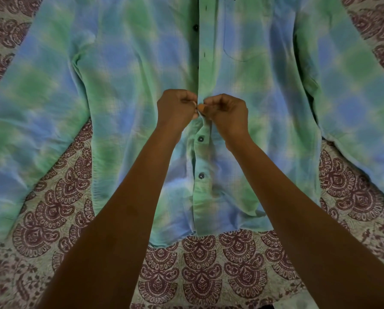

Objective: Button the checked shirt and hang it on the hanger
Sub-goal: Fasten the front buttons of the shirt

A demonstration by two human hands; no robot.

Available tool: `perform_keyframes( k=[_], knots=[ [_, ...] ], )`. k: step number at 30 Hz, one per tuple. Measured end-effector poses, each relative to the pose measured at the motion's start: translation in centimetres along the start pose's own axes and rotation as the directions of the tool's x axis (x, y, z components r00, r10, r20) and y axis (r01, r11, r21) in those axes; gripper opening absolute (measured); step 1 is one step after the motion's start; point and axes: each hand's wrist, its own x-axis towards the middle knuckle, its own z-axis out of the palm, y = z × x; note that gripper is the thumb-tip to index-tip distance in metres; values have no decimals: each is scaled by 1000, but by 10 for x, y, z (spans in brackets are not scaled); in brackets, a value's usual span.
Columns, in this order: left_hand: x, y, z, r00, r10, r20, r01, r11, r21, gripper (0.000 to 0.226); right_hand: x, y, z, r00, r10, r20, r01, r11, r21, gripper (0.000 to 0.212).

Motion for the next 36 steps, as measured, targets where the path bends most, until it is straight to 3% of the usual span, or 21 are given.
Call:
perform_keyframes(
  k=[3,6,9,18,23,26,29,36],
  knots=[
    [-1,1,2,999,-47,18,47,998,-38,32,-3,3,2,990,-135,-48,128,982,-140,10],
    [-3,1,3,996,-54,67,60,994,-90,14,-7,8,4,964,-257,-67,238,947,-217,11],
    [-2,0,5,999,-35,-7,34,993,-114,7,-10,9,9,941,-326,-88,297,922,-247,14],
    [2,-4,12,994,66,-84,-66,998,9,25,-17,13,13,922,-360,-143,321,916,-239,8],
    [2,-3,12,984,155,-85,-142,980,138,29,-13,13,11,948,-254,-195,233,965,-124,5],
    [-1,-6,13,984,145,-107,-137,987,83,23,-10,9,10,959,-207,-191,191,976,-100,5],
    [-5,-9,15,989,103,-110,-100,995,27,15,-13,11,10,945,-257,-202,232,962,-141,6],
    [-9,-8,17,984,88,-153,-92,996,-17,24,-13,12,9,912,-378,-157,331,907,-260,8]
  ],
)
